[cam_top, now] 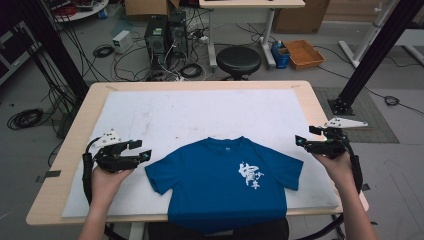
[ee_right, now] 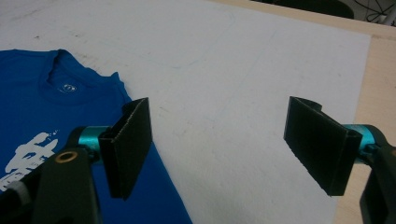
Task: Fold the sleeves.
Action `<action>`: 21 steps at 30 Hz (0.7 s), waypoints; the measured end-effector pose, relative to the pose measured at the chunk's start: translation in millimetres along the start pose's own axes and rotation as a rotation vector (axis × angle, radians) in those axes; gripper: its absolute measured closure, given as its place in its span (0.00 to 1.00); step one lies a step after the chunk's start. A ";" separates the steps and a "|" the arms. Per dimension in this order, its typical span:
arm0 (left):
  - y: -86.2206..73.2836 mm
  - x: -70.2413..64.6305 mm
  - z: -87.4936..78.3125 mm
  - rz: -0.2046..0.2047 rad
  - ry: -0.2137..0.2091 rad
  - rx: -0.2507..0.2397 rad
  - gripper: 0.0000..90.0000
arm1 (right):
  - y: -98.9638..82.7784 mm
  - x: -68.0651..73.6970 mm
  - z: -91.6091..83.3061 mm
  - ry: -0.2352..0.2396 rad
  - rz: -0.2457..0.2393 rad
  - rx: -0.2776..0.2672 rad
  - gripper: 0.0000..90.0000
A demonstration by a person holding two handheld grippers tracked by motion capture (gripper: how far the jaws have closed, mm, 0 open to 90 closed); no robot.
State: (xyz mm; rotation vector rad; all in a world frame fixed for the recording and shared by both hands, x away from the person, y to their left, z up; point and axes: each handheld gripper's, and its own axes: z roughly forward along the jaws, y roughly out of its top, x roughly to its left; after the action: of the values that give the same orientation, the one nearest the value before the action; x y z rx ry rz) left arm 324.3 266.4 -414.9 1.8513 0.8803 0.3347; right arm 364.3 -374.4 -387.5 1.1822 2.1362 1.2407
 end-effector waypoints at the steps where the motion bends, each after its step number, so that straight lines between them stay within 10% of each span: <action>1: -2.6 1.2 0.3 -0.011 -0.005 0.013 0.48 | 0.0 0.2 0.3 -0.001 0.000 0.000 0.26; 21: -30.9 3.1 8.1 -0.061 0.001 0.177 0.70 | -2.0 -0.7 2.6 -0.022 -0.004 0.011 0.27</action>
State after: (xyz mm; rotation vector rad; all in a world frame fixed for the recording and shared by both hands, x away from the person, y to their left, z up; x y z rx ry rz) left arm 318.3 269.8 -446.2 1.9815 0.9915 0.2251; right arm 365.6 -374.2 -390.6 1.1901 2.1309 1.2099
